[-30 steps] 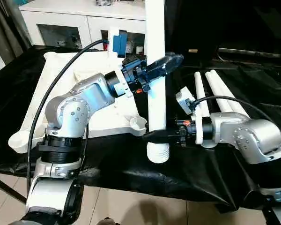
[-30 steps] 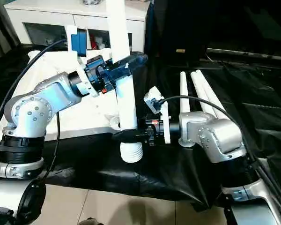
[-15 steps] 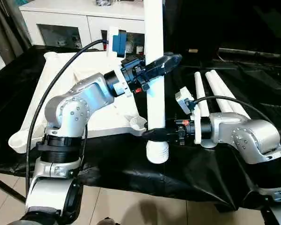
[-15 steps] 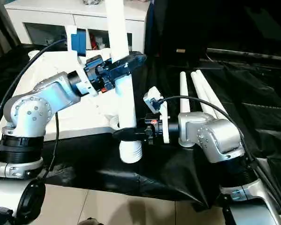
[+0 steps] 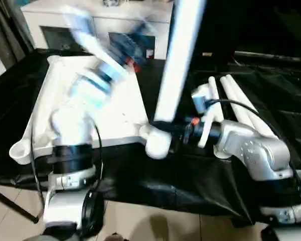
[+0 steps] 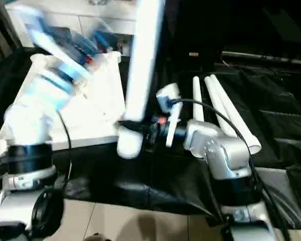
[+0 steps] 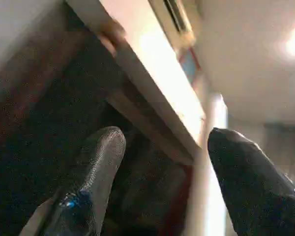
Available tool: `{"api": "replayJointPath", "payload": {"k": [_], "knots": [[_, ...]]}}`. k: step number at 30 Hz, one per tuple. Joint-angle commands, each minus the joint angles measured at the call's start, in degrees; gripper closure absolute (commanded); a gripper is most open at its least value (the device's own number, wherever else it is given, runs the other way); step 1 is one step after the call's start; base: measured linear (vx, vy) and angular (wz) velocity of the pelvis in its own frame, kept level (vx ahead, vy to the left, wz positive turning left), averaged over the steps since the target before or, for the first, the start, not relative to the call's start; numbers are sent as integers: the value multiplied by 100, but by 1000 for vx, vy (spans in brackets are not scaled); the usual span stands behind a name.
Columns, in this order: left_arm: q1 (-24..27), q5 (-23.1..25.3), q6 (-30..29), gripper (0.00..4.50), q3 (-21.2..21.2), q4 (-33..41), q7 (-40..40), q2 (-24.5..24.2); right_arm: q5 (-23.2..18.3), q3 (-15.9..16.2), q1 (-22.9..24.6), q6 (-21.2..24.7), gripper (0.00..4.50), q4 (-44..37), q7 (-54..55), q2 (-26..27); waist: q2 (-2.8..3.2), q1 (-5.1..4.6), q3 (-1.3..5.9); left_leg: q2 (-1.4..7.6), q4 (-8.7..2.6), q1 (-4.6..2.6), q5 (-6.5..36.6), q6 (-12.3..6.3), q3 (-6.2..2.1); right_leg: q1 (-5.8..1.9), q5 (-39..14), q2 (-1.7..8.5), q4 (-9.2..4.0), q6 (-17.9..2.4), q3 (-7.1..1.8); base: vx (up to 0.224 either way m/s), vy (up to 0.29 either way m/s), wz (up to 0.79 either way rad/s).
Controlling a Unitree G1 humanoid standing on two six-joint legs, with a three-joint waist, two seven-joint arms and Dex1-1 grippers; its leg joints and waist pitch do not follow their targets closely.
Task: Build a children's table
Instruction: Pick table leg
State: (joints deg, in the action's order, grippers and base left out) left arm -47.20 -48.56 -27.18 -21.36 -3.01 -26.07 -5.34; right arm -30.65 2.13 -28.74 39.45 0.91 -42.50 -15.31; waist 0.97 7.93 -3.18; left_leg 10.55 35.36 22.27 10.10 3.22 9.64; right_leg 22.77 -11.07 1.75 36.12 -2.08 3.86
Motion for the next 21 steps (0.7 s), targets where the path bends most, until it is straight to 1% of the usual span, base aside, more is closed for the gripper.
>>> {"api": "replayJointPath", "payload": {"k": [1,2,3,4,5,6,7,8,9,10,11,12,13,14,15,16,17,18,19,20,21], "knots": [[207,749,-96,126,340,157,112,-390,490,32,11,-368,262,65,436,-46,92,-42,442,249,-367,-120,839,152,-146,-307,-1066,562,-474,-571,-297,0,0,0],[369,1214,-141,126,588,200,122,-656,666,67,34,-491,262,94,606,-47,81,-58,433,269,-389,-114,856,168,-165,-299,-1164,573,-466,-442,-306,0,0,0],[643,1883,-75,126,1005,168,132,-1031,906,109,77,-685,262,127,834,-42,77,-50,426,273,-405,-126,911,193,-168,-279,-1363,593,-464,-328,-318,0,0,0],[713,2032,-35,126,1094,162,135,-1110,952,106,93,-732,262,129,896,-28,88,-78,421,254,-401,-132,918,197,-141,-276,-1424,573,-481,-306,-322,0,0,0],[905,2435,75,126,1334,146,143,-1322,1075,100,136,-858,262,137,1064,11,109,-79,422,262,-404,-125,920,223,-150,-269,-1442,586,-489,-268,-328,0,0,0],[1413,3062,439,126,1660,164,183,-1670,1211,-76,293,-1204,262,116,1520,250,120,-78,430,269,-408,-134,925,223,-153,-261,-1439,599,-499,-273,-331,0,0,0],[1453,3067,452,126,1654,181,185,-1675,1233,-83,310,-1243,262,107,1556,265,157,-118,422,272,-428,-122,1040,265,-155,-245,-1426,590,-497,-283,-327,0,0,0],[1885,2960,485,126,1535,445,217,-1651,1352,-175,526,-1515,262,-69,1830,395,174,-122,438,272,-426,-130,1047,296,-161,-253,-1360,595,-487,-315,-320,0,0,0],[1885,2960,485,126,1535,445,217,-1651,1352,-175,526,-1515,262,-69,1830,395,245,-146,452,292,-424,-147,1108,346,-166,-244,-1136,594,-477,-444,-316,0,0,0],[2187,3015,643,126,1507,634,230,-1614,1395,-253,688,-1540,262,-274,1992,441,247,-153,459,293,-418,-138,1075,319,-176,-261,-802,570,-452,-577,-321,0,0,0],[2350,3050,740,126,1506,739,249,-1602,1415,-299,778,-1543,262,-387,2085,472,235,-151,455,266,-407,-115,1034,243,-154,-274,-632,564,-433,-673,-322,0,0,0],[2573,3077,753,126,1442,918,466,-1463,1336,-437,892,-1409,262,-627,2178,499,244,-156,459,271,-398,-112,987,213,-152,-275,-562,566,-422,-703,-328,0,0,0],[2772,3129,818,126,1405,981,669,-1337,1293,-538,975,-1375,262,-736,2296,571,272,-169,438,297,-414,-101,1030,167,-157,-279,-577,574,-433,-751,-324,0,0,0],[3125,3226,489,126,1411,1202,1236,-1080,1274,-644,1190,-1328,262,-894,2417,585,131,-222,413,288,-426,-97,1139,101,-124,-289,-779,558,-473,-730,-325,0,0,0],[3142,3239,475,126,1415,1218,1269,-1066,1275,-647,1203,-1321,262,-904,2424,582,165,-211,415,282,-419,-90,1108,86,-136,-310,-836,571,-436,-738,-325,0,0,0],[3258,3385,533,126,1462,1310,1448,-984,1380,-607,1291,-1388,262,-946,2470,541,162,-223,376,234,-411,-86,1189,16,-105,-272,-1347,565,-523,-609,-328,0,0,0],[3437,3493,620,126,1521,1407,1583,-872,1413,-606,1437,-1417,262,-959,2524,557,166,-222,373,213,-405,-94,1238,1,-108,-269,-1865,582,-575,-455,-329,0,0,0],[3532,3569,627,126,1559,1437,1656,-830,1431,-603,1509,-1409,262,-949,2576,578,81,-245,361,232,-420,-87,1248,-16,-103,-263,-2023,577,-610,-374,-336,0,0,0],[3627,3711,825,126,1617,1475,1720,-781,1500,-587,1562,-1420,262,-921,2656,588,35,-251,338,213,-424,-100,1305,-37,-95,-234,-2406,578,-661,-243,-327,0,0,0],[3695,3824,946,126,1666,1526,1777,-736,1538,-588,1603,-1416,262,-920,2714,585,28,-264,339,196,-428,-95,1326,-21,-105,-226,-2688,575,-687,-114,-320,0,0,0],[3695,3824,946,126,1666,1526,1777,-736,1538,-588,1603,-1416,262,-920,2714,585,51,-264,346,196,-428,-89,1315,-17,-118,-225,-2726,575,-680,-65,-316,0,0,0]]}}
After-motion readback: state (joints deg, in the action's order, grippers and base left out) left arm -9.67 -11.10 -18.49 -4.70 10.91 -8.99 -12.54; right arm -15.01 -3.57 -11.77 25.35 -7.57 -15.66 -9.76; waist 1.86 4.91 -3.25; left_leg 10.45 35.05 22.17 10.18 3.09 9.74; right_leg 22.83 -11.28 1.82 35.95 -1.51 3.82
